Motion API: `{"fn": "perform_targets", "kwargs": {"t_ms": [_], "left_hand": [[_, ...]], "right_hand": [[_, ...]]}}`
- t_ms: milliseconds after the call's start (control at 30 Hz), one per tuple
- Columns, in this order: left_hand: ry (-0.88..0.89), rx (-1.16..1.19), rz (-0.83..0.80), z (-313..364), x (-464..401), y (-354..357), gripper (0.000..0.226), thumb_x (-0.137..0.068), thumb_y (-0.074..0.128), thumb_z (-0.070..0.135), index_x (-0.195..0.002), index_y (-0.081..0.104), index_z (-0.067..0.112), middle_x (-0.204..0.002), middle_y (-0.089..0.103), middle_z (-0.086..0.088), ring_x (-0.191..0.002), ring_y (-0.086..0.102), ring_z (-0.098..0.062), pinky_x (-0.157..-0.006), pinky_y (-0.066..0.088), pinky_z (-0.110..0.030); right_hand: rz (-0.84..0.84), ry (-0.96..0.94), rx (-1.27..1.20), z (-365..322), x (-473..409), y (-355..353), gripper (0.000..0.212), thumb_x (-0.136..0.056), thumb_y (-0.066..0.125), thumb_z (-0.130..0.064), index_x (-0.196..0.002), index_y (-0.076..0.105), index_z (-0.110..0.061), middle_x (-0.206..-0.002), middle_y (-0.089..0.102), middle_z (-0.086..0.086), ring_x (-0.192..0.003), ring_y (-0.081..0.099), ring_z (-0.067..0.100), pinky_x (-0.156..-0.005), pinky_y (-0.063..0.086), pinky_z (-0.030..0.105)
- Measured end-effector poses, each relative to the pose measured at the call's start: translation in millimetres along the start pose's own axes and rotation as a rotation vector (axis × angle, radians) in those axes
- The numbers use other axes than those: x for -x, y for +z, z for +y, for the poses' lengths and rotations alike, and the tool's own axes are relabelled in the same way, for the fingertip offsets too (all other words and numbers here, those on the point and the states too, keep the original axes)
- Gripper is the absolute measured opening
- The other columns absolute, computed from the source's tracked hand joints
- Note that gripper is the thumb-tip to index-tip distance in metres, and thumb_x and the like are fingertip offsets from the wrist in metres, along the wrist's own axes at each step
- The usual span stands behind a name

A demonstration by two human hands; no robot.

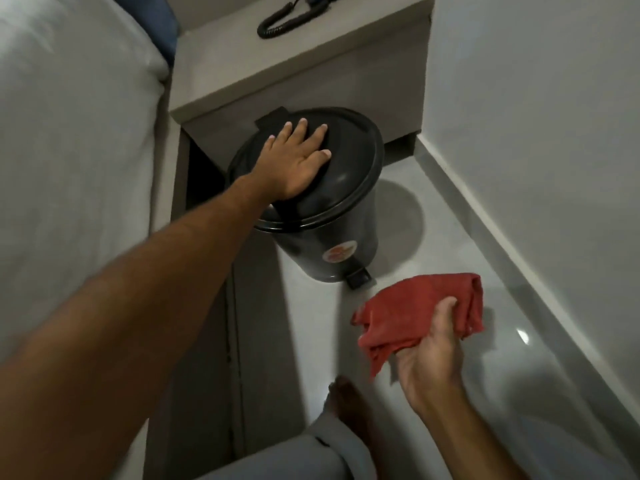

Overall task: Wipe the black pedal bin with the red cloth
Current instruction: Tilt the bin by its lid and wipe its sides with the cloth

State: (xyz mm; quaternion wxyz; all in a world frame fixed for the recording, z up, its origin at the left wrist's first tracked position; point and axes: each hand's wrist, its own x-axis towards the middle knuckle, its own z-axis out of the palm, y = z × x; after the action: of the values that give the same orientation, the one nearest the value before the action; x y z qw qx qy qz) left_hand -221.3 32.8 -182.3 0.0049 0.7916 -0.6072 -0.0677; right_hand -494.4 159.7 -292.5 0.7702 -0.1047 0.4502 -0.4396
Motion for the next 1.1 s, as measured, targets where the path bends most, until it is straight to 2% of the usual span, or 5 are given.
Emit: {"fn": "perform_targets", "kwargs": {"t_ms": [233,333,600,800,1100], "left_hand": [[-0.003,0.006,-0.005,-4.0,-6.7,3.3,0.065,-0.097,0.021,0.053,-0.157,0.014,0.031,-0.169,0.006,-0.011,-0.154,0.002,-0.032,-0.121,0.004,-0.056],[0.003,0.013,0.013,-5.9,-5.8,4.3,0.070,-0.092,0.018,0.056,-0.157,0.014,0.031,-0.169,0.006,-0.010,-0.154,0.001,-0.031,-0.122,0.004,-0.055],[0.073,0.019,0.009,-12.9,-10.8,0.8,0.072,-0.090,0.019,0.056,-0.157,0.014,0.029,-0.168,0.007,-0.010,-0.154,0.001,-0.027,-0.124,0.005,-0.049],[0.065,0.030,0.038,-11.6,-10.2,1.4,0.072,-0.091,0.019,0.057,-0.157,0.015,0.030,-0.168,0.008,-0.010,-0.154,0.002,-0.027,-0.124,0.005,-0.050],[-0.194,0.035,0.065,21.7,-35.9,8.5,0.067,-0.095,0.022,0.059,-0.157,0.014,0.034,-0.169,0.007,-0.008,-0.154,0.002,-0.033,-0.120,0.003,-0.058]], "right_hand": [[0.046,0.004,0.131,-3.9,-30.5,-14.4,0.109,-0.067,0.045,-0.082,-0.153,0.037,-0.016,-0.151,0.050,0.019,-0.135,0.051,0.042,-0.111,0.042,0.055],[-0.005,-0.123,0.109,-6.3,-66.0,26.5,0.096,-0.081,0.045,-0.081,-0.152,0.040,-0.016,-0.153,0.050,0.014,-0.135,0.053,0.031,-0.116,0.036,0.060],[-0.330,-0.289,0.231,-3.8,-180.8,135.3,0.077,-0.087,0.046,-0.068,-0.150,0.043,-0.025,-0.134,0.064,-0.009,-0.123,0.060,0.005,-0.106,0.050,0.025],[-0.205,0.011,0.335,30.8,-237.8,97.7,0.080,-0.091,0.043,-0.069,-0.155,0.035,-0.022,-0.153,0.050,0.010,-0.139,0.048,0.031,-0.121,0.034,0.048],[-0.276,-0.325,-0.103,18.4,-164.9,135.6,0.089,-0.080,0.060,-0.072,-0.151,0.044,-0.020,-0.148,0.057,0.000,-0.135,0.055,0.014,-0.118,0.040,0.038]]}}
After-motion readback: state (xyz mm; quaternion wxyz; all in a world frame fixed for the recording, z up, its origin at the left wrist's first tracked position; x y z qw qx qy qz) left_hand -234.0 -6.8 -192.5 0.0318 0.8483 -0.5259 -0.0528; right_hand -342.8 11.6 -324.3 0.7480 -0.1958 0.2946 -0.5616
